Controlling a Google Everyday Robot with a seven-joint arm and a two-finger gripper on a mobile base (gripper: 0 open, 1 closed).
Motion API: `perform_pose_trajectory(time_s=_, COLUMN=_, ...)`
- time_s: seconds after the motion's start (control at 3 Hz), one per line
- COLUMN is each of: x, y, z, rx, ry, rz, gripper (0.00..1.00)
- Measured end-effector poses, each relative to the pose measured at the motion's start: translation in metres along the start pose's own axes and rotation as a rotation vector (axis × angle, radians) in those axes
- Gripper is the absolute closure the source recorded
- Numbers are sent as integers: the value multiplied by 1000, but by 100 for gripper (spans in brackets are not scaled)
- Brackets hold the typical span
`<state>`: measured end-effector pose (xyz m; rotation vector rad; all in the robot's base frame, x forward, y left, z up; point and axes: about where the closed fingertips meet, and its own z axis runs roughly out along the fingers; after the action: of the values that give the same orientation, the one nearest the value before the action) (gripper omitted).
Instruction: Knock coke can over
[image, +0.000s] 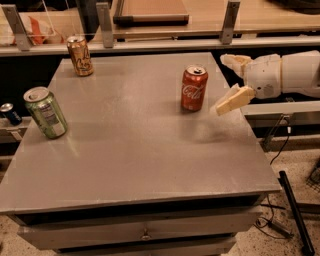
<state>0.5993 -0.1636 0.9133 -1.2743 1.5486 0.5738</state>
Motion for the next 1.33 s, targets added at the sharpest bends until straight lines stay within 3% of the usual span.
perform_pose_trajectory(time_s=0.67, x=0, y=-11, z=29, rx=-109, ry=-79, rz=27, gripper=0)
perform_pose_trajectory(time_s=1.33, x=13, y=-20, z=46, rx=-206, ry=-128, rz=116, gripper=0)
